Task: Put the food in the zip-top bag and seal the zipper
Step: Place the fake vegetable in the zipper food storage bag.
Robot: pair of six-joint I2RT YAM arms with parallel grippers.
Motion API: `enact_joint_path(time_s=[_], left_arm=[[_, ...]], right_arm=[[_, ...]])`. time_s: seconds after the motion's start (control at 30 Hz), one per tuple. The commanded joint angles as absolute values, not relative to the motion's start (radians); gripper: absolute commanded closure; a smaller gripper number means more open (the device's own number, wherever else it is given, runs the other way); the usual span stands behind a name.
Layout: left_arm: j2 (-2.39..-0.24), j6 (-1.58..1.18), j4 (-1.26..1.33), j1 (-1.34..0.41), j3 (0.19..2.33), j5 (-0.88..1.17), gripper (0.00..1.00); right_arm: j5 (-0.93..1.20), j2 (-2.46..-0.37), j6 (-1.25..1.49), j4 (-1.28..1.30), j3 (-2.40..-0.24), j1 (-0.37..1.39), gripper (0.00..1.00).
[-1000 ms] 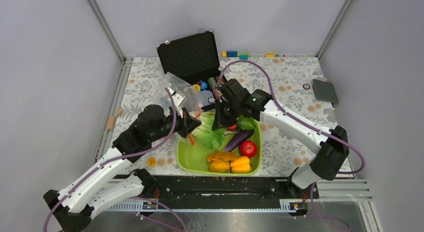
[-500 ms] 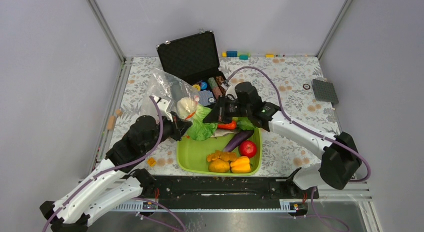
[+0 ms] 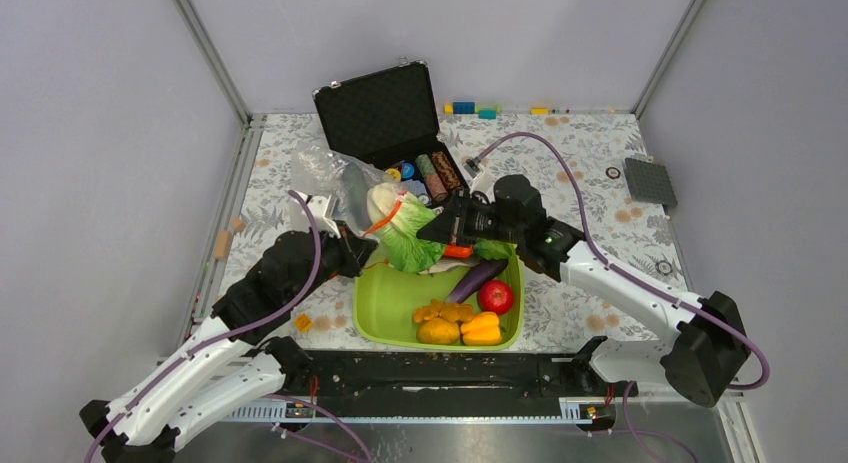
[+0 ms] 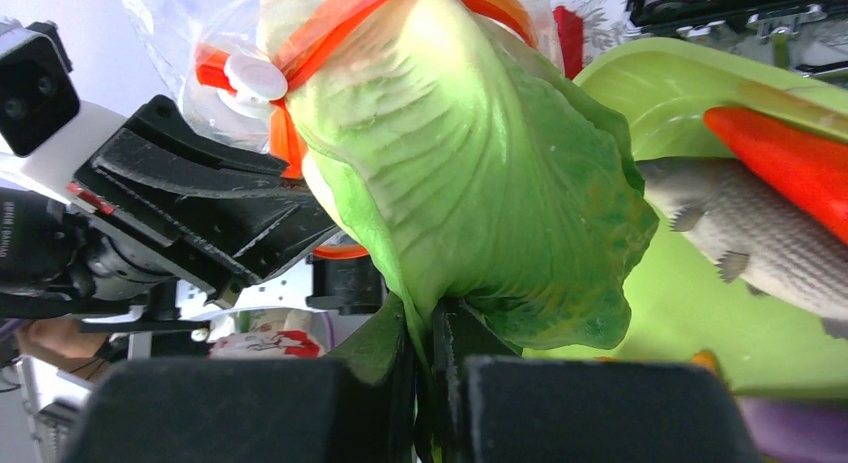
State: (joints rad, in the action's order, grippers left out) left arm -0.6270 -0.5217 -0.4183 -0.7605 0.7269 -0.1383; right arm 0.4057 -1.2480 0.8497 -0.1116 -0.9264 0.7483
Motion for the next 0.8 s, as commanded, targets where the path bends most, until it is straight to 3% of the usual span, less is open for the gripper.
enact_joint_path(time_s=[0.0,0.53,0.77], left_arm=[[-0.645,-0.542,-0.380,-0.763,0.754,-0.090,0.96],[-0.739,-0.442,-0.244,-0.763,0.800,0.135,1.00],[-0.746,-0.388,-0.239,-0.763,0.787,0.298,1.00]], right_arm=[[0.306,-1.205,0.783,-0.211,-0.917,0.743,1.00],[0.287,-1.338,0.188,0.324,-1.194,0.876,1.00],[0.225,-1.375,0.305,0.239,-1.207,0.882,1.00]])
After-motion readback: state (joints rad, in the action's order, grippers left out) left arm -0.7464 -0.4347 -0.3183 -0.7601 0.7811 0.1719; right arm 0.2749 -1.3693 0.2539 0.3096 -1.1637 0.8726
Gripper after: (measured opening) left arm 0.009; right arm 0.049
